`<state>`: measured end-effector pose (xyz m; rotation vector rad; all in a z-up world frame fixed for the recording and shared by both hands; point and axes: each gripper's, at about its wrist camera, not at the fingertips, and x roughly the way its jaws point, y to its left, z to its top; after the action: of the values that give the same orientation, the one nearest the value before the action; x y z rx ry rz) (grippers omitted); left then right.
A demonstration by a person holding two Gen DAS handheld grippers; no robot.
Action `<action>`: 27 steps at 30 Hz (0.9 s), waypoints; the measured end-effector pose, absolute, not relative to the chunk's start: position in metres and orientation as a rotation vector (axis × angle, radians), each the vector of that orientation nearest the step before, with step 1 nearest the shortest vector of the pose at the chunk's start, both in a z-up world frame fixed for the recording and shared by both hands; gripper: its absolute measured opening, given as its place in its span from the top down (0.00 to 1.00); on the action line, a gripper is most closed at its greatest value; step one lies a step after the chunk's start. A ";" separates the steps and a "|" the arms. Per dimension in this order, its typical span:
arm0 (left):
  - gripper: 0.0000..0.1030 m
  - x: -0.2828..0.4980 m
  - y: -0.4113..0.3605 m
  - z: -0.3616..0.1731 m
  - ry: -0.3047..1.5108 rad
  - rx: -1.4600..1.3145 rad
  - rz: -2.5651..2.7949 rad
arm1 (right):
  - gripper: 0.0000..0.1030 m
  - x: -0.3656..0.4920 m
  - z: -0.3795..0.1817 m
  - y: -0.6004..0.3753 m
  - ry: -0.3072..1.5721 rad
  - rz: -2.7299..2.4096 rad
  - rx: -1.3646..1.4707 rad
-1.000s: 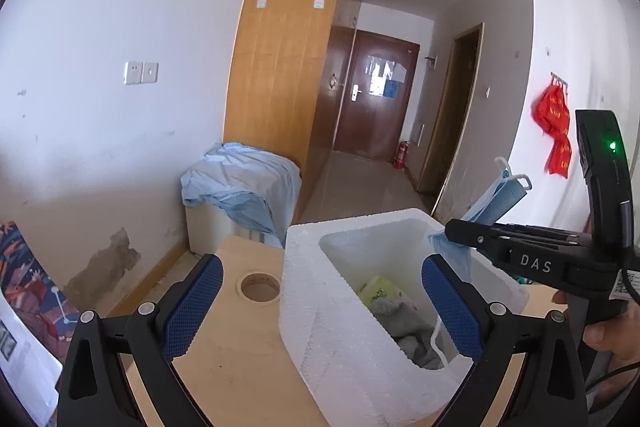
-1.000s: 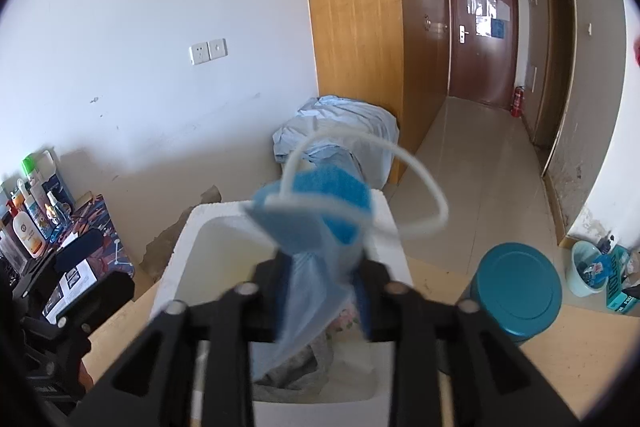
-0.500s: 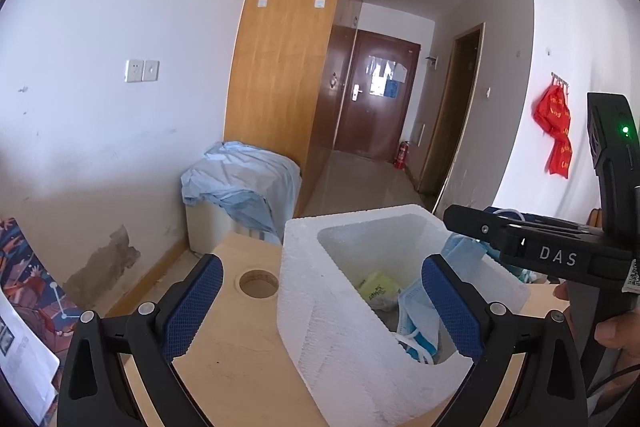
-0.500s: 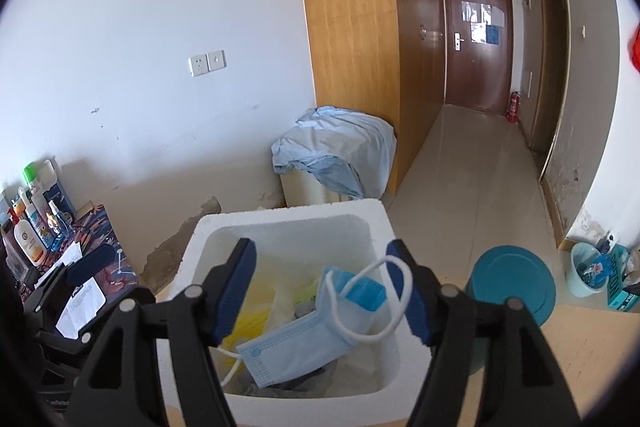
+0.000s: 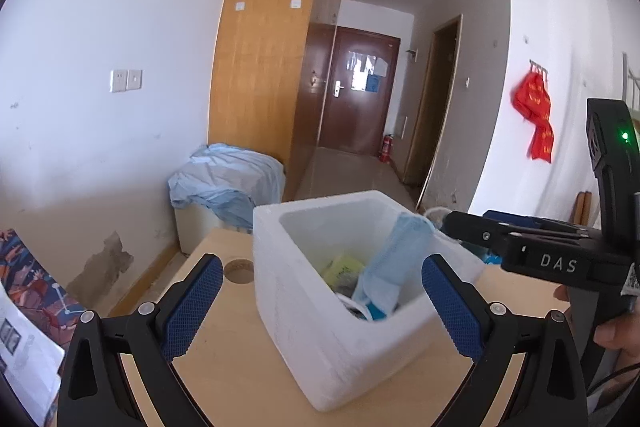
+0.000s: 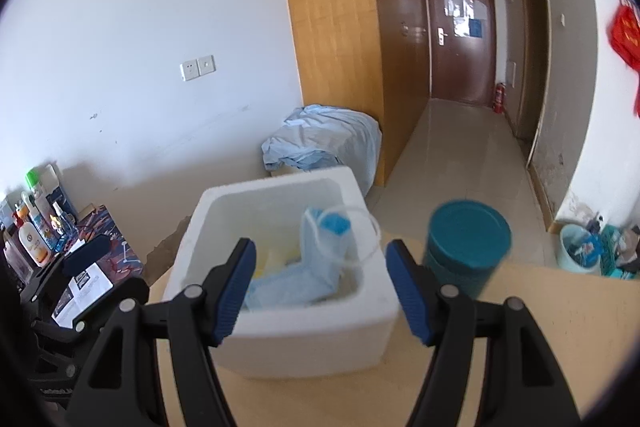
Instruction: Organize soft objects
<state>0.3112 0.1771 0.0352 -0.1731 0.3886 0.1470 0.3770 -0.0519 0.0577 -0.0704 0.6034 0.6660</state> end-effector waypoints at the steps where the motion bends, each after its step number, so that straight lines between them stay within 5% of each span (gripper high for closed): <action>1: 0.03 0.308 0.173 0.035 0.393 -0.161 0.146 | 0.30 0.374 0.056 -0.058 0.607 0.658 -0.061; 27: 0.03 0.180 0.057 -0.005 0.469 -0.109 -0.031 | 0.31 0.235 -0.011 -0.216 0.681 0.397 0.078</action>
<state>0.1800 0.0568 -0.0051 -0.1085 0.4686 -0.0312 0.2348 -0.2162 -0.0114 0.0781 0.6811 0.3970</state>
